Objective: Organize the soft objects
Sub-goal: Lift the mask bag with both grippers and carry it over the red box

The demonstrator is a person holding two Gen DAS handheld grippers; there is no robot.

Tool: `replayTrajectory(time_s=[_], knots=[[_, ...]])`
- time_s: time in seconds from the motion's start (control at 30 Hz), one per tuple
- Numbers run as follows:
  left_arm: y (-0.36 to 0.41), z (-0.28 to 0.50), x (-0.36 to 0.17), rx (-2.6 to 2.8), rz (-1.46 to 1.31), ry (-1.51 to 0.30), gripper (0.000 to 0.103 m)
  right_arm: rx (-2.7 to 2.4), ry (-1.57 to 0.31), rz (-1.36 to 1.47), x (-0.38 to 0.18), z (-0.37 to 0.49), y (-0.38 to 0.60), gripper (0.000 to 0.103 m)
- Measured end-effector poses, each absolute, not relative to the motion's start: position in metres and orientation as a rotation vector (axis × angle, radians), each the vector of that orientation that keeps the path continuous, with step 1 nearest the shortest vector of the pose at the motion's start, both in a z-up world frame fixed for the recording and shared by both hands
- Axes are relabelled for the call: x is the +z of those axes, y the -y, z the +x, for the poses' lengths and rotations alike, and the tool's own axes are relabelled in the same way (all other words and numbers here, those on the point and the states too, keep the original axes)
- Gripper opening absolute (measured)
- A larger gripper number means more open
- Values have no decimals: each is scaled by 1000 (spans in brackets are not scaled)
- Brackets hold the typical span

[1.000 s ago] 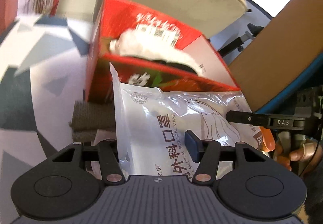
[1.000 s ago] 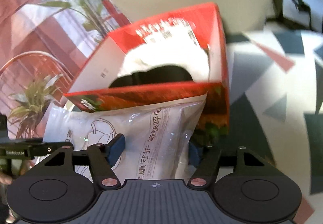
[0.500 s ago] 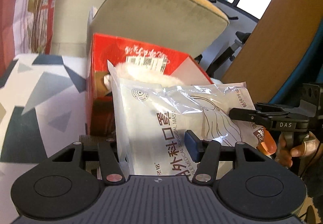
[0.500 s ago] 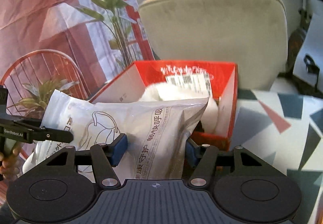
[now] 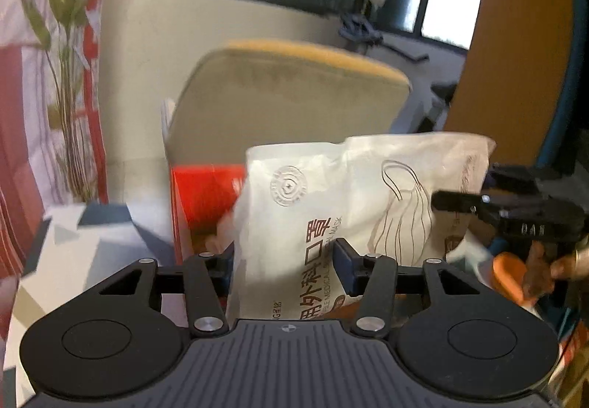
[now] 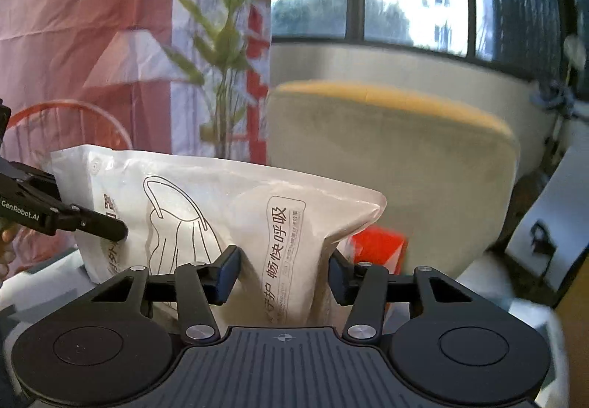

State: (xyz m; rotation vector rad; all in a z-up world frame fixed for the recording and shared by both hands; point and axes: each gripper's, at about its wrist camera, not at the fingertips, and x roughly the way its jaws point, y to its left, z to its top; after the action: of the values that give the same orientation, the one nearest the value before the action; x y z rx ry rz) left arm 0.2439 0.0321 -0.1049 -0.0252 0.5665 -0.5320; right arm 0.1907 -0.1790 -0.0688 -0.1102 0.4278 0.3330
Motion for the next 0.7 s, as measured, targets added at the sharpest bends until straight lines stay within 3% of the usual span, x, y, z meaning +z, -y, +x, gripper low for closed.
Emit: replayTrajectory(time_s=[0.27,0.7], knots=[[-12,266,-84,-494,10,-478,53,261,-319,-87,-60,208,187,45],[-16,302,-133,-463,-56,-660,54,256,-508,30,-127,247,195,39]])
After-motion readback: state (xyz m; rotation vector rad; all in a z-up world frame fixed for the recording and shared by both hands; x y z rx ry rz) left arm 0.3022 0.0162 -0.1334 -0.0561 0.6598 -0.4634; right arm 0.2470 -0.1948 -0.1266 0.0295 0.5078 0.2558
